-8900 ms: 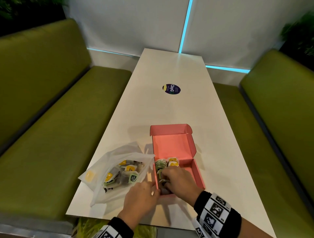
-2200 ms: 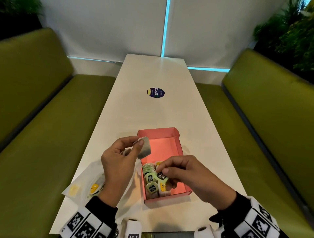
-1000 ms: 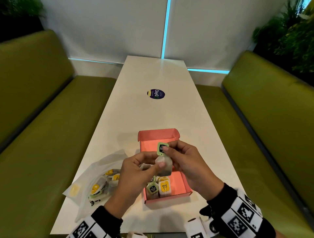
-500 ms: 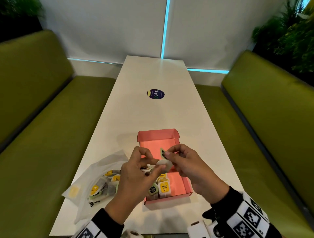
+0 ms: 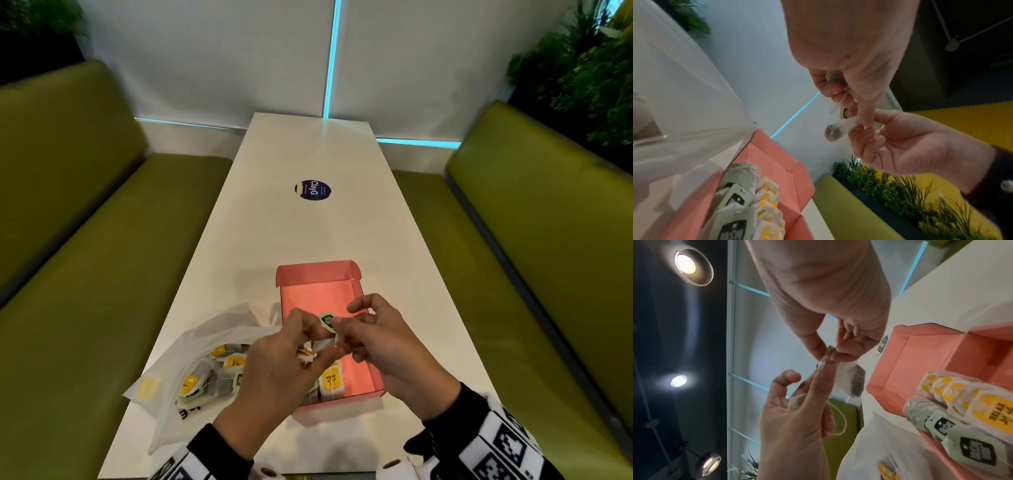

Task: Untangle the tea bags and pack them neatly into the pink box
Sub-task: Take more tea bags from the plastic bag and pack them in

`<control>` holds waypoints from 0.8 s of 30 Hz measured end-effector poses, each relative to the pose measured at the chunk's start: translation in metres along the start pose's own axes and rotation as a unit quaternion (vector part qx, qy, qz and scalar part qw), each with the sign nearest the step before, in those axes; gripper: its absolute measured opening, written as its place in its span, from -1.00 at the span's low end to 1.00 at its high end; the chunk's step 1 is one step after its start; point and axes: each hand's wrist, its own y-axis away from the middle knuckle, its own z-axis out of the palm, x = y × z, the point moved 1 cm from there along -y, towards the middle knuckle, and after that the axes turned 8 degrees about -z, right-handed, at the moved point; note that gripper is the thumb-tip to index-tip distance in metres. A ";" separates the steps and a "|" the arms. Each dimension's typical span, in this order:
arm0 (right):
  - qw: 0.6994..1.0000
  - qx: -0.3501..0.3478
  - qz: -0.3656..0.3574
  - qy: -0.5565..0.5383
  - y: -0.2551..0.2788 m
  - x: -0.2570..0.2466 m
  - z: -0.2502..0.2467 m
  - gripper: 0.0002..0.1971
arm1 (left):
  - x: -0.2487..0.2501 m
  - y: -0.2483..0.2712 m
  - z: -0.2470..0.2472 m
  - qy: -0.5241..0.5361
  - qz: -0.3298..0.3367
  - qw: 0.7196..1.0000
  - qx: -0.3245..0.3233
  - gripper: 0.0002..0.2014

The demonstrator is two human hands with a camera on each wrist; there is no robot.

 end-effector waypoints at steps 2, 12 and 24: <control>1.000 -0.002 -0.012 -0.027 -0.002 0.000 -0.004 -0.74 | -0.001 0.001 -0.002 0.050 -0.025 0.998 -0.014 -0.66; 0.984 -0.176 -0.037 -0.005 -0.004 -0.010 -0.023 -0.67 | -0.005 -0.010 -0.006 0.249 -0.350 0.895 -0.123 -0.58; 0.990 -0.137 0.024 -0.026 -0.006 0.006 -0.026 -0.72 | -0.007 -0.010 -0.001 0.327 -0.371 0.860 -0.129 -0.71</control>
